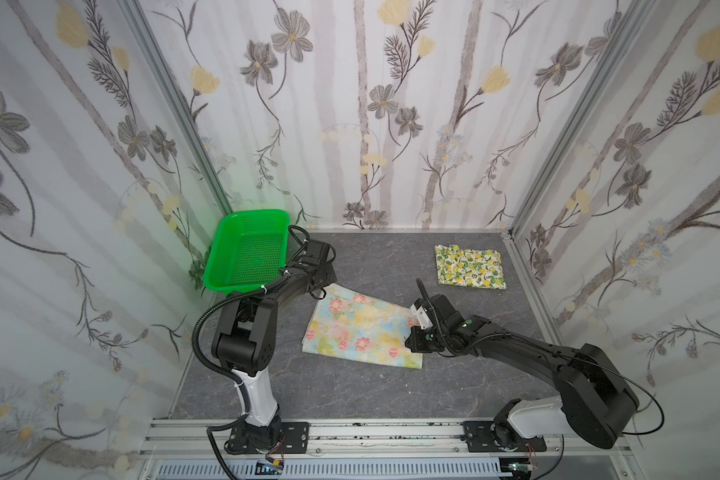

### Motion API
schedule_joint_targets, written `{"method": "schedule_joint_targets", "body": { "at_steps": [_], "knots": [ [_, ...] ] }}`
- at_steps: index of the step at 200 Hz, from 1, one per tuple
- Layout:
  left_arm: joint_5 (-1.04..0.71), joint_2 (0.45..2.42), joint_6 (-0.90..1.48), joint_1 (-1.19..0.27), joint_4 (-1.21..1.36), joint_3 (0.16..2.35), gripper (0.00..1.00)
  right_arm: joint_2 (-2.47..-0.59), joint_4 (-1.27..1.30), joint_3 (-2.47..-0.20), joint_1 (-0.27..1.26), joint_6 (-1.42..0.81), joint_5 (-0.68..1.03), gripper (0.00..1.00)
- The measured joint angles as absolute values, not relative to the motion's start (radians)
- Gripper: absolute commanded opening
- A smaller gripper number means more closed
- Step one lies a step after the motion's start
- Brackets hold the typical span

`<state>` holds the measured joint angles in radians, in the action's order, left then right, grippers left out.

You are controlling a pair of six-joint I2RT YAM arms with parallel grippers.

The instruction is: Fold and stack the skirts

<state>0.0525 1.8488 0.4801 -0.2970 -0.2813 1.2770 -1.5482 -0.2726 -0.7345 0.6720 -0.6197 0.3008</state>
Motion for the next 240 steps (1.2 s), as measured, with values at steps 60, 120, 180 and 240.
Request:
{"method": "schedule_joint_targets", "body": {
  "at_steps": [60,120,180,240],
  "knots": [
    [0.078,1.911,0.48,-0.293,-0.273,1.337,0.0,-1.548,-0.273,-0.735,0.672,-0.62,0.304,0.08],
    [0.038,1.821,0.479,-0.3,-0.26,1.261,0.0,-1.51,-0.273,-0.735,0.649,-0.62,0.282,0.1],
    [-0.037,1.831,0.491,-0.348,-0.258,1.175,0.0,-1.571,-0.225,-0.726,0.574,-0.615,0.273,0.08],
    [-0.006,1.925,0.505,-0.341,-0.239,1.208,0.0,-1.67,-0.162,-0.725,0.548,-0.596,0.274,0.07]
  ]
}}
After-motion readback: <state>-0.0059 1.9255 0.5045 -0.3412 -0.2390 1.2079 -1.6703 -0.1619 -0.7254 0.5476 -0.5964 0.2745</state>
